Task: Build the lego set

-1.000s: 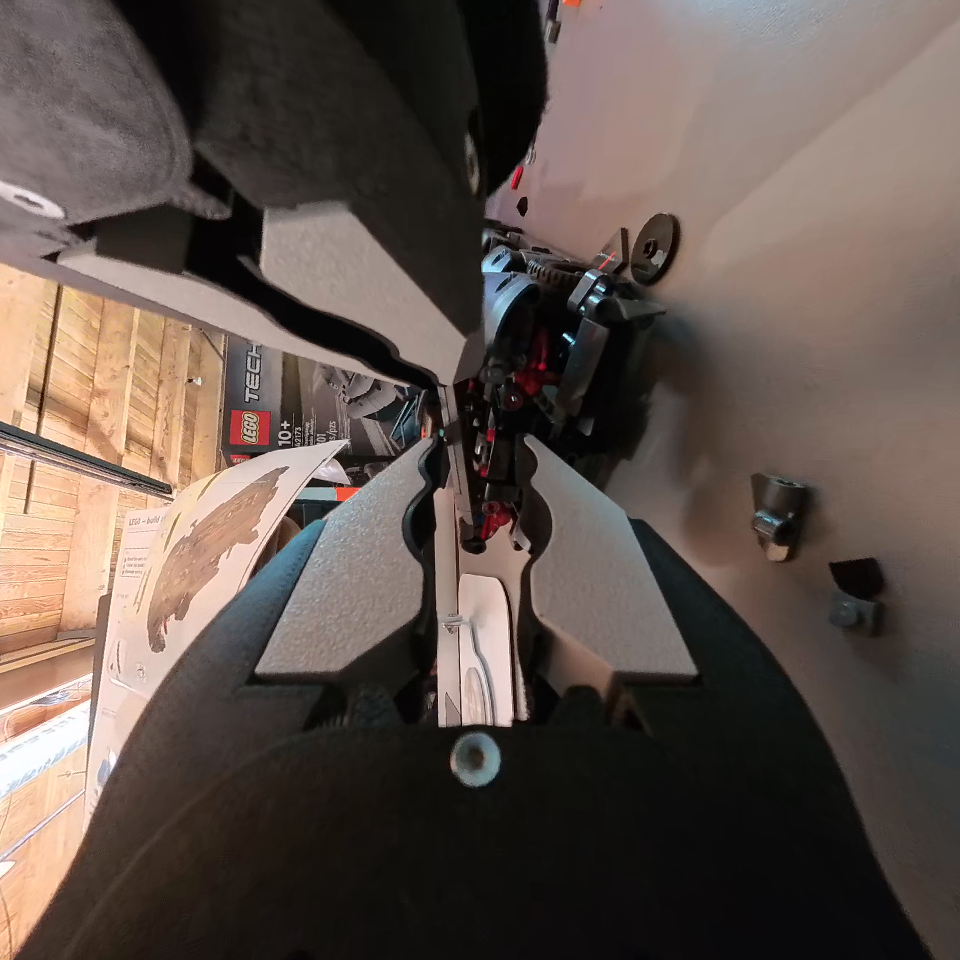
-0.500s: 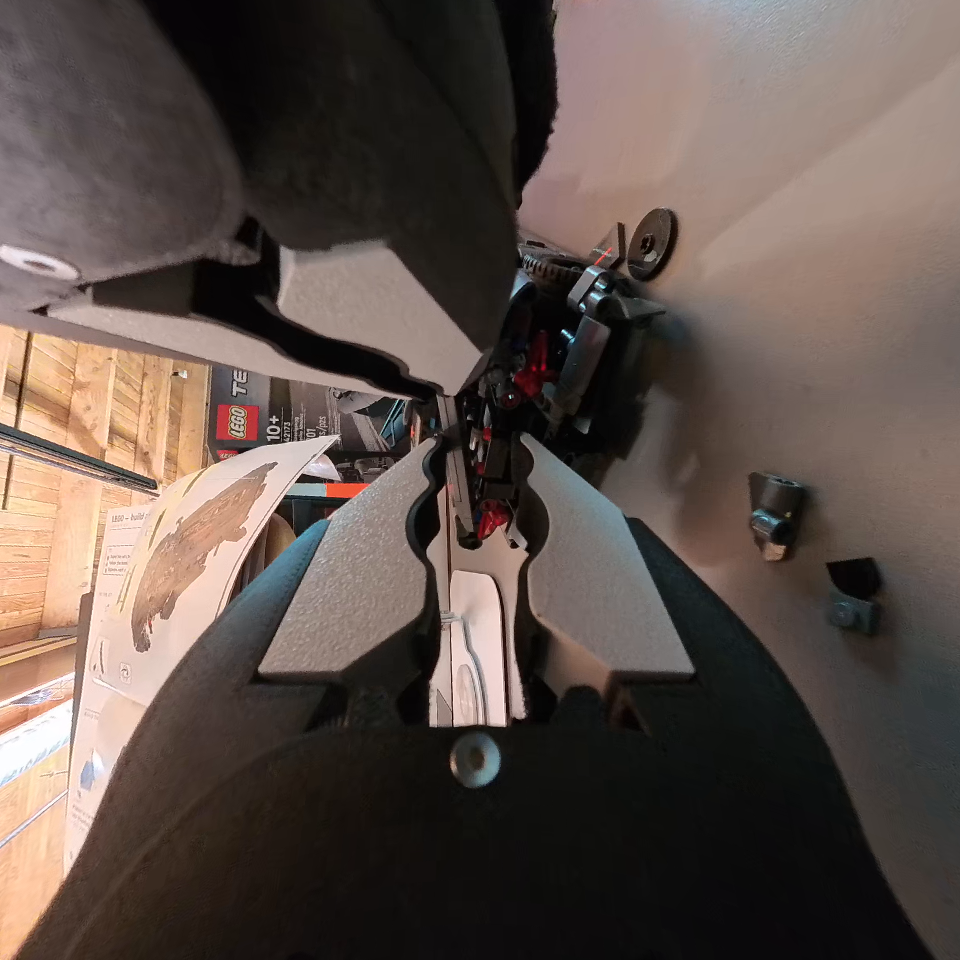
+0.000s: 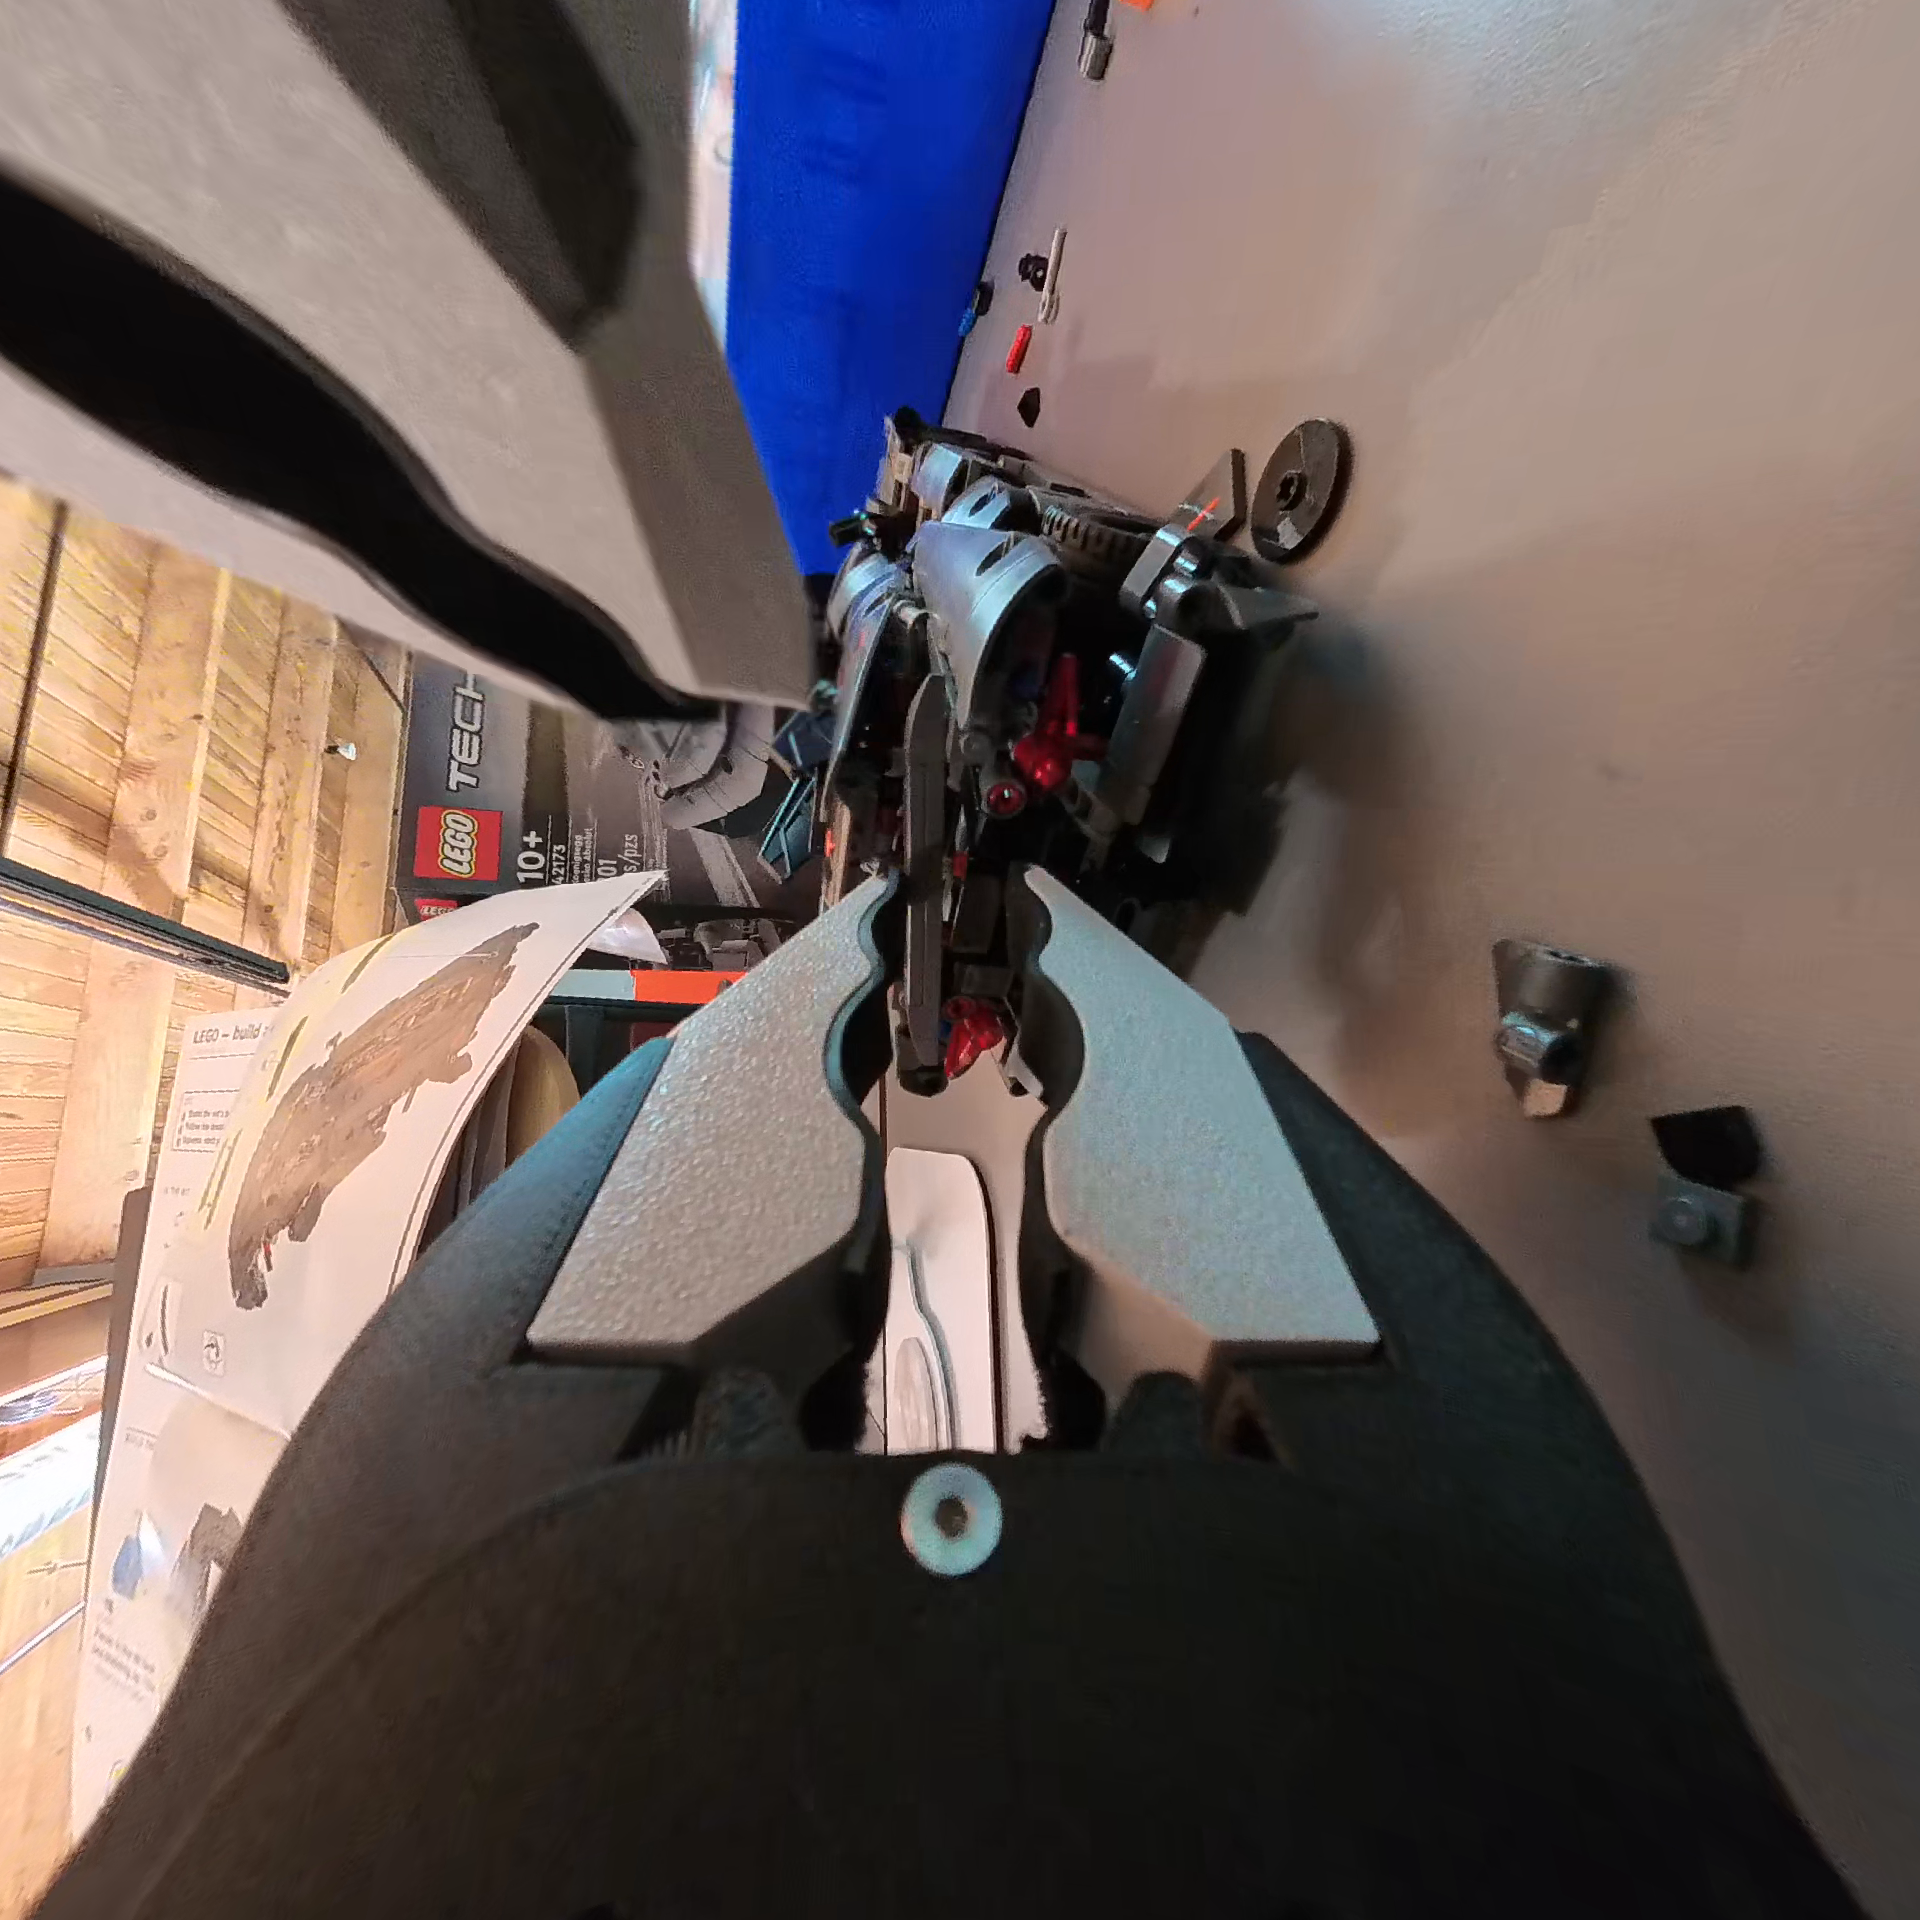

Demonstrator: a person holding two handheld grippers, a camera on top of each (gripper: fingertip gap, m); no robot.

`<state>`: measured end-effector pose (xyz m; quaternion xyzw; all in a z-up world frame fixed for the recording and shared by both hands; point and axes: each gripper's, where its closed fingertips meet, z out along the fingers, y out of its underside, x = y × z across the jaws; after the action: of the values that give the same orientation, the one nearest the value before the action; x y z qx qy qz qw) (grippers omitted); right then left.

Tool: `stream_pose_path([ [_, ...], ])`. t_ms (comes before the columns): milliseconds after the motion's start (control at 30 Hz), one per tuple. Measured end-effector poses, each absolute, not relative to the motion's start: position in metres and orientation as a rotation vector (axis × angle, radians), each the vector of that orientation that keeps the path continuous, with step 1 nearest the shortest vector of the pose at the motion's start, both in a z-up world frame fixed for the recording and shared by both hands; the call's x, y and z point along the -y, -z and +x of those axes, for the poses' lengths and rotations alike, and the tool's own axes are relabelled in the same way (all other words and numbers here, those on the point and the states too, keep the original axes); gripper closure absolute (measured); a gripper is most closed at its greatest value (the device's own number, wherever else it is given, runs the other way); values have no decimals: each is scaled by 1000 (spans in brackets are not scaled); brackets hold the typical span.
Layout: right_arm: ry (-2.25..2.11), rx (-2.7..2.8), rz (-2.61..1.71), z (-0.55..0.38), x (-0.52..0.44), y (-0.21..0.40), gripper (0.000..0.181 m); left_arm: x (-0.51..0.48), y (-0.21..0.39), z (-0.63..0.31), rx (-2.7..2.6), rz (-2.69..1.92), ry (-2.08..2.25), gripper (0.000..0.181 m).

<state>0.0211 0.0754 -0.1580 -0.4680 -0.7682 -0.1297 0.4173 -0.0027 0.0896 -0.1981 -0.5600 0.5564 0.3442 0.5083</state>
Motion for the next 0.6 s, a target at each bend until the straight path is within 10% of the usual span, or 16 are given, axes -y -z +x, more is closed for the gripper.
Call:
stream_pose_path([
  [600,37,1843,-1347,22,-81,187,178,-90,198,-3,-1337,-1350,-818,165],
])
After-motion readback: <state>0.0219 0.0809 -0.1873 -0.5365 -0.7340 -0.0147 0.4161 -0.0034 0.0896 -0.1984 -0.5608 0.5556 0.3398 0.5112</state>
